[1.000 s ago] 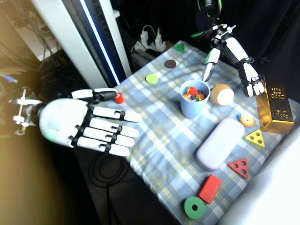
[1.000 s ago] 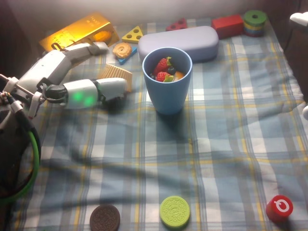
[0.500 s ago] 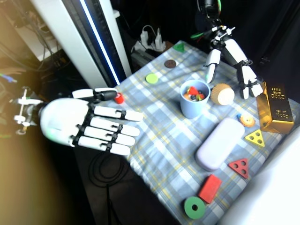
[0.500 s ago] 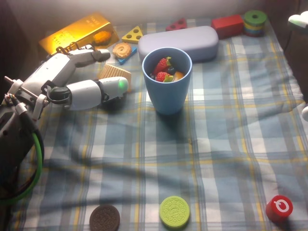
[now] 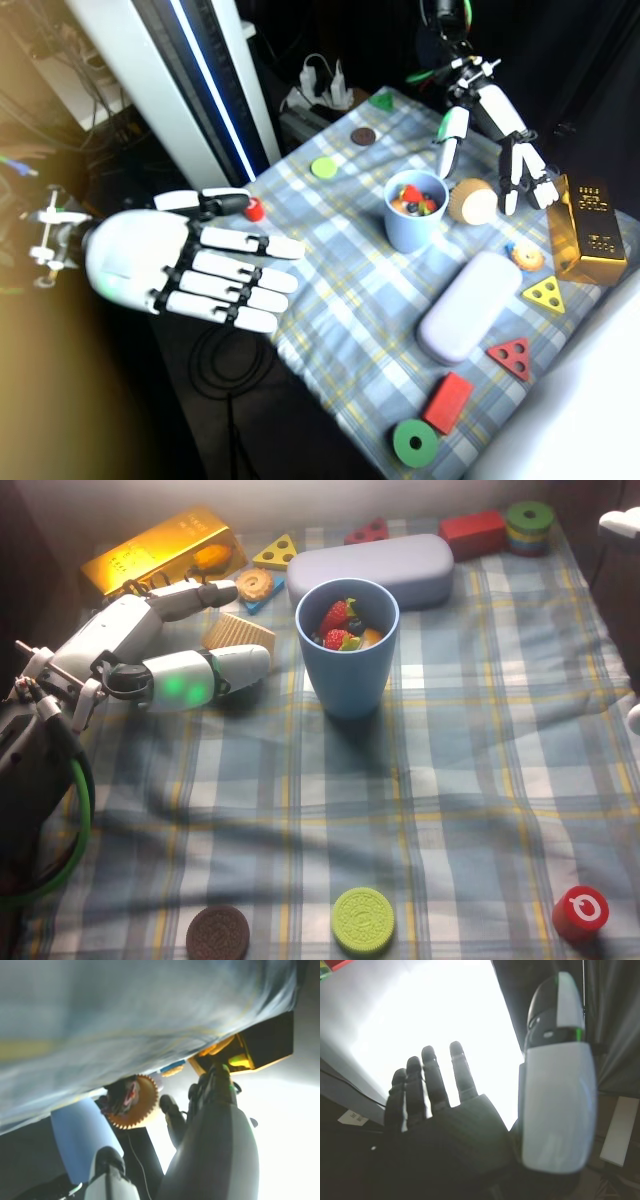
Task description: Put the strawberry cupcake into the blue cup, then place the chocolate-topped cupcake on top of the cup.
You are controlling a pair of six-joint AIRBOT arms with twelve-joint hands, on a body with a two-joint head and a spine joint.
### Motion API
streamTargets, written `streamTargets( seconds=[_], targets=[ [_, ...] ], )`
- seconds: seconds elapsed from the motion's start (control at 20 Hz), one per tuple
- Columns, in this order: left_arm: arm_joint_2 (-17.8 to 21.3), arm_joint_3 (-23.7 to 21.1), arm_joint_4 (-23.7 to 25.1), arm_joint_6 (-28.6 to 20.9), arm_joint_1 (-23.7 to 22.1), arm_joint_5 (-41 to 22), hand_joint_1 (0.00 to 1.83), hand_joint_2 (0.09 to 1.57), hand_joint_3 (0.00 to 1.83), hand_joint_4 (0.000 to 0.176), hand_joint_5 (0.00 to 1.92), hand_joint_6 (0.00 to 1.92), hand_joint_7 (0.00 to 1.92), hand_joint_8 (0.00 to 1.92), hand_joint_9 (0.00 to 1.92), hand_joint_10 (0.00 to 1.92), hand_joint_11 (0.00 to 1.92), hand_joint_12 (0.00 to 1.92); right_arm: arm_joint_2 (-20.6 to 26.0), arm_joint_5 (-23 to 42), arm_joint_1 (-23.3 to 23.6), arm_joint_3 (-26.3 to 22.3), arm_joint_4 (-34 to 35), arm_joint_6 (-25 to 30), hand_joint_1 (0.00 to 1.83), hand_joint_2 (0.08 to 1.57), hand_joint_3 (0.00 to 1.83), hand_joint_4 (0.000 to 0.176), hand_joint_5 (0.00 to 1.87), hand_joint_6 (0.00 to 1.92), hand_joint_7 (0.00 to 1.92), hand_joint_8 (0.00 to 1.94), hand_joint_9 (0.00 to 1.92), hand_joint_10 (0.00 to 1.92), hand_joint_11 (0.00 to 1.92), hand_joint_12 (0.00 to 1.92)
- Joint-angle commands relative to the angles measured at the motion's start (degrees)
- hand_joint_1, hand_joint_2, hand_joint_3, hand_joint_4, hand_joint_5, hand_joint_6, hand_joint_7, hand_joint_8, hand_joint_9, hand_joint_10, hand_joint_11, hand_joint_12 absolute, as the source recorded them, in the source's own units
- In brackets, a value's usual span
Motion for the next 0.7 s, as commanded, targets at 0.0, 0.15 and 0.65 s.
streamTargets(
  seconds=[0.0, 0.15, 0.65],
  targets=[
    [-0.1, 0.2, 1.6, -0.4, -0.5, -6.0, 0.62, 0.75, 0.00, 0.120, 0.52, 0.01, 0.17, 0.00, 0.06, 0.00, 0.00, 0.00, 0.0, 7.1, 0.3, 0.1, 1.2, 0.6, 0.20, 0.86, 0.00, 0.101, 0.02, 0.00, 0.13, 0.00, 0.05, 0.00, 0.00, 0.00],
    [0.0, 0.2, 1.6, -0.4, -0.6, -6.1, 0.70, 0.77, 0.00, 0.092, 0.82, 0.01, 0.22, 0.00, 0.06, 0.00, 0.00, 0.00, 0.0, 7.1, 0.3, 0.1, 1.2, 0.6, 0.23, 0.88, 0.00, 0.089, 0.03, 0.01, 0.15, 0.01, 0.05, 0.01, 0.00, 0.00],
    [0.3, -0.5, 2.0, -0.4, -0.7, -6.8, 0.60, 0.88, 0.00, 0.142, 0.88, 0.00, 0.24, 0.00, 0.12, 0.00, 0.00, 0.00, -0.2, 7.1, 0.1, 0.2, 1.2, 0.6, 0.26, 0.88, 0.00, 0.094, 0.03, 0.01, 0.13, 0.01, 0.05, 0.01, 0.00, 0.00]
  ],
)
